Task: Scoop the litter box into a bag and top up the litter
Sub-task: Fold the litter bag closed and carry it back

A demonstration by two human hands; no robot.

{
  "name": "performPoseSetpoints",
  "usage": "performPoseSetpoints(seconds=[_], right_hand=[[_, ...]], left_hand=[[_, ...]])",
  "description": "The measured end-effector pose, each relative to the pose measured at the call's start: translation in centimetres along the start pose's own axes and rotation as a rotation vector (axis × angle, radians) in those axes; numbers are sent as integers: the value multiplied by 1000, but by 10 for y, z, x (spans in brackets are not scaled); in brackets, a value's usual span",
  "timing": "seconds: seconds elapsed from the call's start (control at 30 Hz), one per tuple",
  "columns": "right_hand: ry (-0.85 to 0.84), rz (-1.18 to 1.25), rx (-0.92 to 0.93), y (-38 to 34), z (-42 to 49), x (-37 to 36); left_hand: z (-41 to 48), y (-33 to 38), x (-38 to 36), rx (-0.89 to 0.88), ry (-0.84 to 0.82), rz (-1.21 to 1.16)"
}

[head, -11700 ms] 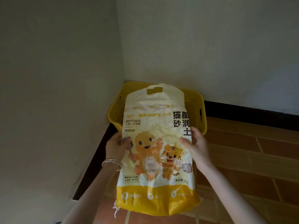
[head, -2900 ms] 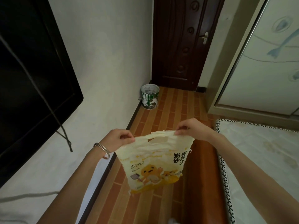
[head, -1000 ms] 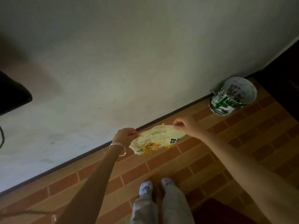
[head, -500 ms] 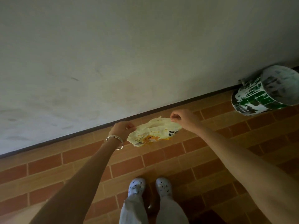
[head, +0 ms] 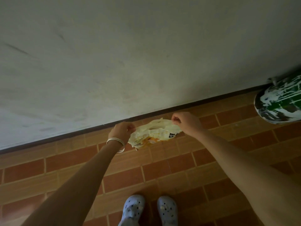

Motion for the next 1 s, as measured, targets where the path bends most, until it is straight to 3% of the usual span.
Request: performPoseSetpoints(seconds=[0.23, 0.5, 0.63, 1.0], right_hand=[[208, -14, -40, -5, 47, 24], [223, 171, -52, -22, 27, 73], [254, 176, 58, -54, -2, 133], [314, -143, 297, -182, -120, 345]], left_hand=[[44, 8, 26, -21, 245, 19], [20, 24, 69, -72, 219, 103], [-15, 58, 122, -172, 256, 150], [-168, 213, 315, -379, 394, 292]])
Point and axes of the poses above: each hand's wrist, its own z-axis towards the middle knuckle, its own x-axis out of the back of the hand, y = z × x, the point moved 8 cm from there along z, towards the middle knuckle, and after that the axes turned 7 degrees about y, right-handed, at the moved point
